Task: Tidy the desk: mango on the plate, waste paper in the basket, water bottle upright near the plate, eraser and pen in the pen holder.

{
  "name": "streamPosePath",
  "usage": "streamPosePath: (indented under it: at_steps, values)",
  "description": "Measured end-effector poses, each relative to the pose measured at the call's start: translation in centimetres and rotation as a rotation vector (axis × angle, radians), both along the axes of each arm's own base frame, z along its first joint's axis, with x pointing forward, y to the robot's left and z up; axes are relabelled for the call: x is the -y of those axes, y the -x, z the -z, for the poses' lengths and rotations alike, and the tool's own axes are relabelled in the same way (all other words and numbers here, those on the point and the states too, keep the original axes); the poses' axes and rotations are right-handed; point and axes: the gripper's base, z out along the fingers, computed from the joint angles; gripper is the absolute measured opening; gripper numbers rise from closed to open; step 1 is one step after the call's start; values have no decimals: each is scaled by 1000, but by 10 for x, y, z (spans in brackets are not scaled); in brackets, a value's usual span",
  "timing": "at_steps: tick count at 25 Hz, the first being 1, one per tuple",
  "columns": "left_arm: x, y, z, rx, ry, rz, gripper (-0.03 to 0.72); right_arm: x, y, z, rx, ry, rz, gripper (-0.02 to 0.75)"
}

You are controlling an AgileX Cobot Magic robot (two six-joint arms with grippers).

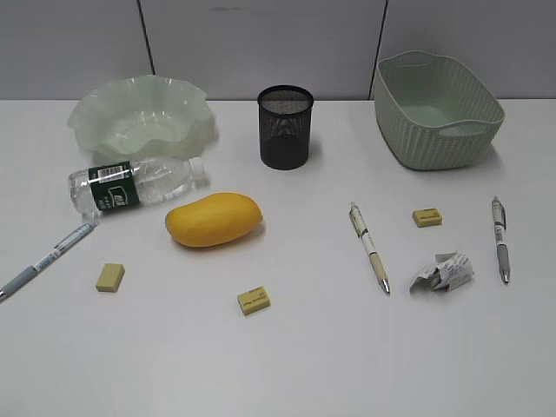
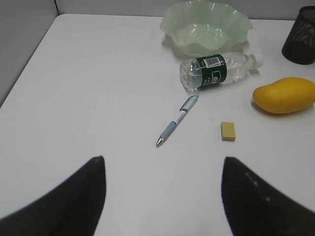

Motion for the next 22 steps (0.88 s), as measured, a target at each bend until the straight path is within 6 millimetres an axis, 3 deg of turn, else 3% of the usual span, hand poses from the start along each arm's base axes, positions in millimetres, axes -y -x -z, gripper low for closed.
streamPosePath:
  at_steps: [18,22]
  values:
    - [0,0,0,1,1,0,553,0,0,0,0,0,0,540]
    - [2,-6,-15,71,16,11,553,0,0,0,0,0,0,540]
